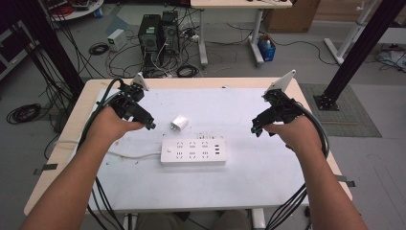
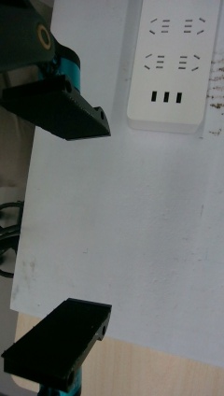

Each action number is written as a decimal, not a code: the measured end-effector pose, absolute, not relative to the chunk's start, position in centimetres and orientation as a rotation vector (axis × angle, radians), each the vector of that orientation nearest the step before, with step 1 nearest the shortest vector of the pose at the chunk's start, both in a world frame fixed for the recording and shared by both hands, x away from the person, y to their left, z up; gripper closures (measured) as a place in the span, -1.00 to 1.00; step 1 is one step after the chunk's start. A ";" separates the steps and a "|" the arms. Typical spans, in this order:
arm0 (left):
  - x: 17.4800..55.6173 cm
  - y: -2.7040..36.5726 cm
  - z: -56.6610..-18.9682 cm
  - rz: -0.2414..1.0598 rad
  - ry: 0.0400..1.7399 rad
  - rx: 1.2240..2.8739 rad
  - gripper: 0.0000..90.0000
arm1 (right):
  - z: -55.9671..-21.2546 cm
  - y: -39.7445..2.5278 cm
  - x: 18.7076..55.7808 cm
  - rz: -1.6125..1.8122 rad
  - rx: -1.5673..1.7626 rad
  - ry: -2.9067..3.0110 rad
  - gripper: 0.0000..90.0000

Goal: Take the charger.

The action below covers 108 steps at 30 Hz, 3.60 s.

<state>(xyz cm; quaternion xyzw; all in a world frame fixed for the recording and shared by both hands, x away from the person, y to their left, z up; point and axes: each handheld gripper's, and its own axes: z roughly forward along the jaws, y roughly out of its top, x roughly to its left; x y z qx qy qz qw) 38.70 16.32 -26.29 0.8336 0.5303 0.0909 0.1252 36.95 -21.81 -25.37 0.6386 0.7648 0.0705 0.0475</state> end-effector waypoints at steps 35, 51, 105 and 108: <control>44.7 11.4 -35.4 0.342 1.336 2.365 -0.55 | -25.5 -20.7 34.8 0.274 1.795 2.397 -0.73; 45.8 10.9 -38.9 0.399 1.301 2.280 -0.55 | -26.2 -20.6 35.3 0.277 1.781 2.394 -0.73; 46.2 9.4 -41.3 0.415 1.409 2.247 -0.05 | -27.1 -21.4 35.5 0.292 1.789 2.389 -0.73; 45.8 9.8 -40.1 0.393 1.388 2.282 -0.05 | -27.1 -21.4 35.6 0.292 1.796 2.389 -0.73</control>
